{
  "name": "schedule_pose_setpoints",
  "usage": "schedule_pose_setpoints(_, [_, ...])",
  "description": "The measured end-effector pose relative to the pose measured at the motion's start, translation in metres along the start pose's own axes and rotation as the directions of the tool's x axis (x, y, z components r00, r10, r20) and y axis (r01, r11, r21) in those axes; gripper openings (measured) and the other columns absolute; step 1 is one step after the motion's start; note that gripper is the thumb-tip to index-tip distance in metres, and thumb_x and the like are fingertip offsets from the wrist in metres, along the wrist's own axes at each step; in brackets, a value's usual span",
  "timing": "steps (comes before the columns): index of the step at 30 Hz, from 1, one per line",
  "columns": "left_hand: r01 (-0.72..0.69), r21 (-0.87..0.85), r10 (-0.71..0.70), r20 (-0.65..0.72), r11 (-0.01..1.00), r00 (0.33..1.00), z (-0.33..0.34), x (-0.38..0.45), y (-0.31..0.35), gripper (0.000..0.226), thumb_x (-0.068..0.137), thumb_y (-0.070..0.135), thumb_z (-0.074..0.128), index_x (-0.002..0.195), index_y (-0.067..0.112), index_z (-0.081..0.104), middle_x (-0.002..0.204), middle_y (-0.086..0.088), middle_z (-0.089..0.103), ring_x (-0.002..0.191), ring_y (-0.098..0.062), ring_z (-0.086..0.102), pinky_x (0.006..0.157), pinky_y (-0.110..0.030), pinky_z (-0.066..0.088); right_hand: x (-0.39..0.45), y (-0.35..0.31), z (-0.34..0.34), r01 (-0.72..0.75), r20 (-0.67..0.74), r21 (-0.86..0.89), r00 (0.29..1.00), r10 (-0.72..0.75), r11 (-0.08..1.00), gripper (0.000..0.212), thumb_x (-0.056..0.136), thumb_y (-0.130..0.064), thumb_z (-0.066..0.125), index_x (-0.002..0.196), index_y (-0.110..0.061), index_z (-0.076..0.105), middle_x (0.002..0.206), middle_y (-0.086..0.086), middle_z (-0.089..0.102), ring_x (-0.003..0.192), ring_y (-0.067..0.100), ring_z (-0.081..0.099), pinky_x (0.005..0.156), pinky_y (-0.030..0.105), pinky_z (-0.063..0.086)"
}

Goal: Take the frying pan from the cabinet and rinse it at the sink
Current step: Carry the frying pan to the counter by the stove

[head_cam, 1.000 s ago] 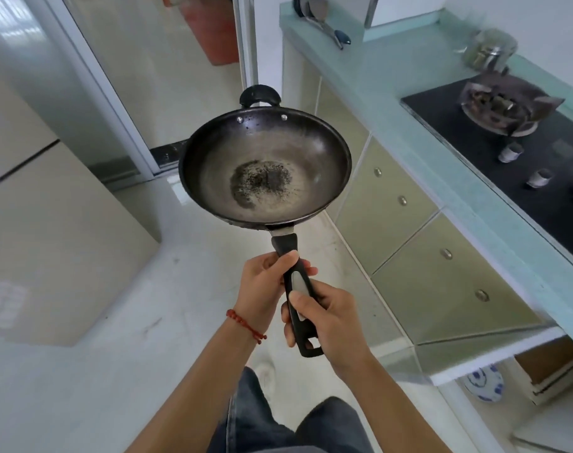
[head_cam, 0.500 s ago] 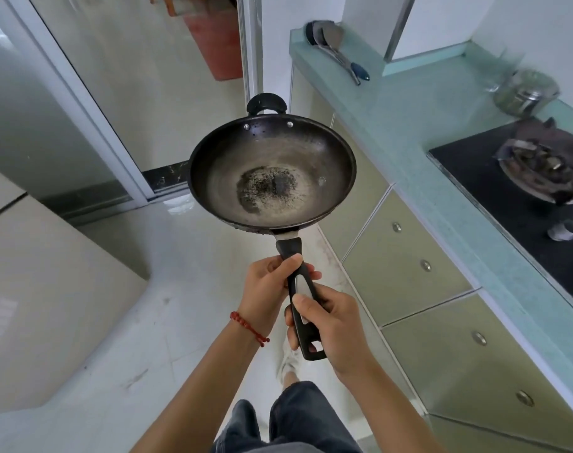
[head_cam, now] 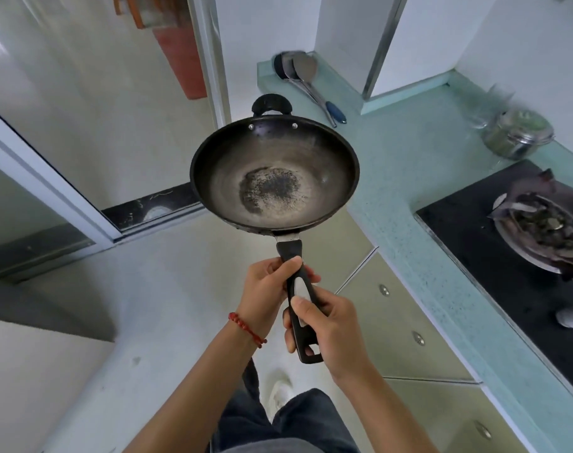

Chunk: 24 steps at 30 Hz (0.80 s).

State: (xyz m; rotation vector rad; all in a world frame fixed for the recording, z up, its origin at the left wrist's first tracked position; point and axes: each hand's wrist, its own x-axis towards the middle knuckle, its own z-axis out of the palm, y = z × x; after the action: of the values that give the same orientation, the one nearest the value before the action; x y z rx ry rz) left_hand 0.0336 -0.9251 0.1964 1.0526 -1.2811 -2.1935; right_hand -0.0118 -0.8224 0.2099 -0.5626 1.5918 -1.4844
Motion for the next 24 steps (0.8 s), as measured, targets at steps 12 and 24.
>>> schedule_pose_setpoints(12, [0.086, 0.136, -0.124, 0.303, 0.987, 0.945, 0.007, 0.145, 0.055, 0.024, 0.087, 0.008, 0.051, 0.071, -0.005, 0.063, 0.062, -0.011, 0.069, 0.062, -0.020, 0.068, 0.057, -0.024, 0.053, 0.119, -0.031, 0.009, 0.045, -0.310, 0.167, 0.951, 0.009, 0.985, 0.026, 0.082, -0.015, 0.053, 0.074, 0.010, 0.051, 0.057, 0.012, 0.059, 0.039, 0.025, 0.053, 0.041, 0.028, 0.037])
schedule_pose_setpoints(24, [0.205, 0.282, -0.329, 0.517, 0.937, 0.790, 0.043, 0.229, 0.075, 0.017, 0.087, 0.006, 0.051, 0.075, -0.004, 0.059, 0.061, -0.007, 0.068, 0.064, -0.022, 0.070, 0.058, -0.028, 0.055, 0.181, -0.044, 0.005, 0.174, -0.617, 0.255, 0.787, 0.022, 0.951, 0.017, 0.082, -0.010, 0.052, 0.070, 0.001, 0.055, 0.058, 0.013, 0.056, 0.038, 0.024, 0.052, 0.037, 0.021, 0.038])
